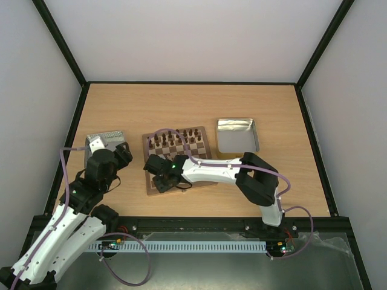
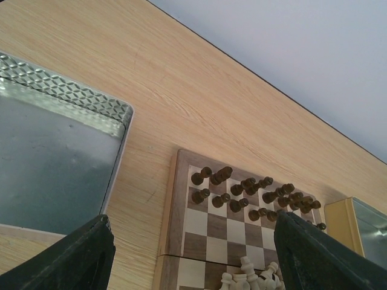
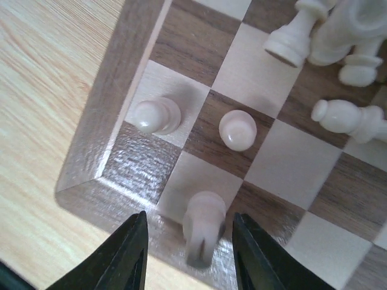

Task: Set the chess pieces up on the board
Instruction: Place the chess piece on the chessboard, then pick up the chess piece from the chessboard.

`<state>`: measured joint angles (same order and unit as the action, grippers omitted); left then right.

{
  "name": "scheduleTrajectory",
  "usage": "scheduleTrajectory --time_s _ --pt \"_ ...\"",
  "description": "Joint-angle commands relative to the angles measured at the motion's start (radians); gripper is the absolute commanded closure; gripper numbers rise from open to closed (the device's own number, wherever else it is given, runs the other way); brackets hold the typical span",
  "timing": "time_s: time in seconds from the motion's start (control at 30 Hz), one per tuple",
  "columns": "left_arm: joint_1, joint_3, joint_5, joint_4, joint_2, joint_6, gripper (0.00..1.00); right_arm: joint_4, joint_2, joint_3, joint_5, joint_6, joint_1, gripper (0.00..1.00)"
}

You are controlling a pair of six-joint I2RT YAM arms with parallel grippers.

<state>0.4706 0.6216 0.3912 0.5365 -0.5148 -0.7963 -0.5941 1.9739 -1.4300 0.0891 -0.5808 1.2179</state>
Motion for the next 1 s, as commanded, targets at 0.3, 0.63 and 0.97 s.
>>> scheduleTrajectory --time_s 0.3,0.63,0.97 --pt "-0.004 0.007 -0.214 -0.037 -0.067 -0.029 0.26 0.09 -0.333 0.196 -0.102 -0.233 -0.103 0.62" --pt "-0.004 -0.115 -0.447 -0.089 -0.121 -0.043 0.31 0.151 -0.249 0.169 -0.021 -0.205 -0.187 0.62" --pt "-0.006 -0.112 -0.289 -0.059 -0.117 -0.107 0.34 0.061 -0.054 -0.08 -0.044 -0.118 -0.176 0.65"
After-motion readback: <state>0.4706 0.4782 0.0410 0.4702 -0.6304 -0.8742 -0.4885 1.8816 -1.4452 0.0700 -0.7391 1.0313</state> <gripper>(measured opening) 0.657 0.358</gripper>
